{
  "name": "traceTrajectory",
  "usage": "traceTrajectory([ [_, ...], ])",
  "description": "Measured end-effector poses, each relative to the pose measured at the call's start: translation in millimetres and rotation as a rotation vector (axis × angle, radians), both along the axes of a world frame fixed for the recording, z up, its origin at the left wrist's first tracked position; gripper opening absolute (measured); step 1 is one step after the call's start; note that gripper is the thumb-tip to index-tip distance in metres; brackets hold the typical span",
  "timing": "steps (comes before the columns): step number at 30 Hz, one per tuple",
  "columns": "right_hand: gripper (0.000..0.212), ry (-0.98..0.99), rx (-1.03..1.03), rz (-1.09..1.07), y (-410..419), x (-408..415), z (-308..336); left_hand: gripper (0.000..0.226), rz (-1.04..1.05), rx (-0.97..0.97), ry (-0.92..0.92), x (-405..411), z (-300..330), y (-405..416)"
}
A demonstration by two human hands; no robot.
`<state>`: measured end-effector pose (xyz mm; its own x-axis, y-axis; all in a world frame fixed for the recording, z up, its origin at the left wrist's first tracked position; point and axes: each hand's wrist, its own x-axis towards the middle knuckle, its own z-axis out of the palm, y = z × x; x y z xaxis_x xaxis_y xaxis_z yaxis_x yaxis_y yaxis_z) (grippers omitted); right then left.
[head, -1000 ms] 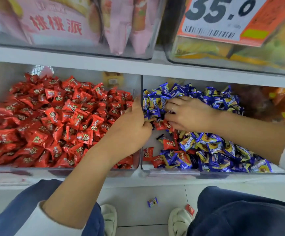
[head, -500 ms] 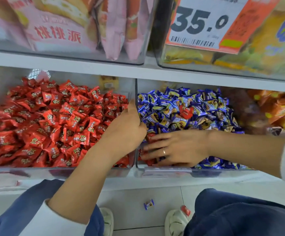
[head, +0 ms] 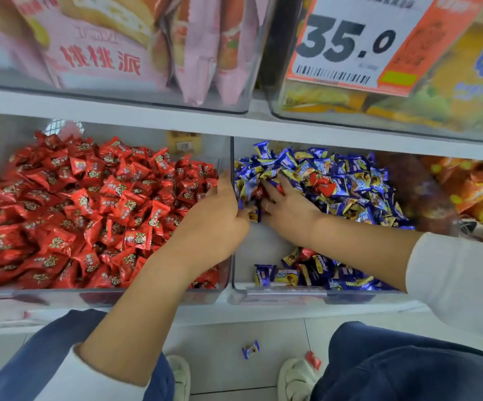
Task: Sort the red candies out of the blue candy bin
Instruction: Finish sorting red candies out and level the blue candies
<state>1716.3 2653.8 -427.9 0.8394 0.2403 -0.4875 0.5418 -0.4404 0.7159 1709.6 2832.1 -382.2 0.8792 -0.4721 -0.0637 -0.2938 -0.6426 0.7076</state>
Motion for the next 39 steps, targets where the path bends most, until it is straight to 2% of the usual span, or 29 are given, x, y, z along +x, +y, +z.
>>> traceTrajectory([
  [3, 0.057, -0.064, 0.029, -0.166, -5, -1, 14, 0.062, -0.021, 0.003, 0.01, 0, -2, 1],
  [8, 0.058, -0.209, 0.301, -0.415, -32, -14, 42, 0.06, -0.018, -0.002, 0.023, 2, -3, 2],
  [15, 0.048, -0.519, 0.822, -0.597, -87, -54, 43, 0.06, 0.0, 0.008, 0.043, 0, 0, 0],
  [18, 0.053, -0.519, 1.173, -0.687, -107, -69, 46, 0.057, 0.015, 0.007, 0.053, -1, 0, 0],
  [20, 0.055, -0.502, 1.27, -0.701, -107, -75, 49, 0.055, 0.025, 0.014, 0.053, -2, 1, -2],
  [21, 0.056, -0.507, 1.221, -0.643, -101, -77, 50, 0.054, 0.028, 0.02, 0.053, -2, 1, -2],
  [23, 0.054, -0.47, 1.073, -0.363, -80, -77, 51, 0.053, 0.034, 0.012, 0.058, -3, 2, -3],
  [25, 0.045, -0.246, 0.977, -0.123, -49, -74, 45, 0.053, 0.039, 0.018, 0.055, -3, 3, -3],
  [27, 0.044, 0.054, 0.907, -0.062, -23, -66, 28, 0.053, 0.043, 0.023, 0.044, -4, 3, -3],
  [29, 0.047, 0.185, 0.873, -0.051, -12, -53, 7, 0.054, 0.043, 0.025, 0.029, -5, 4, -2],
  [33, 0.063, 0.104, 0.647, -0.095, -16, -30, -9, 0.048, 0.019, 0.014, 0.013, -5, 7, -1],
  [36, 0.056, 0.027, 0.435, -0.106, -15, -16, -9, 0.046, 0.017, 0.025, 0.002, -5, 8, -1],
  [39, 0.056, -0.014, 0.219, -0.159, -4, 2, -4, 0.054, 0.007, 0.035, 0.001, -5, 7, -1],
])
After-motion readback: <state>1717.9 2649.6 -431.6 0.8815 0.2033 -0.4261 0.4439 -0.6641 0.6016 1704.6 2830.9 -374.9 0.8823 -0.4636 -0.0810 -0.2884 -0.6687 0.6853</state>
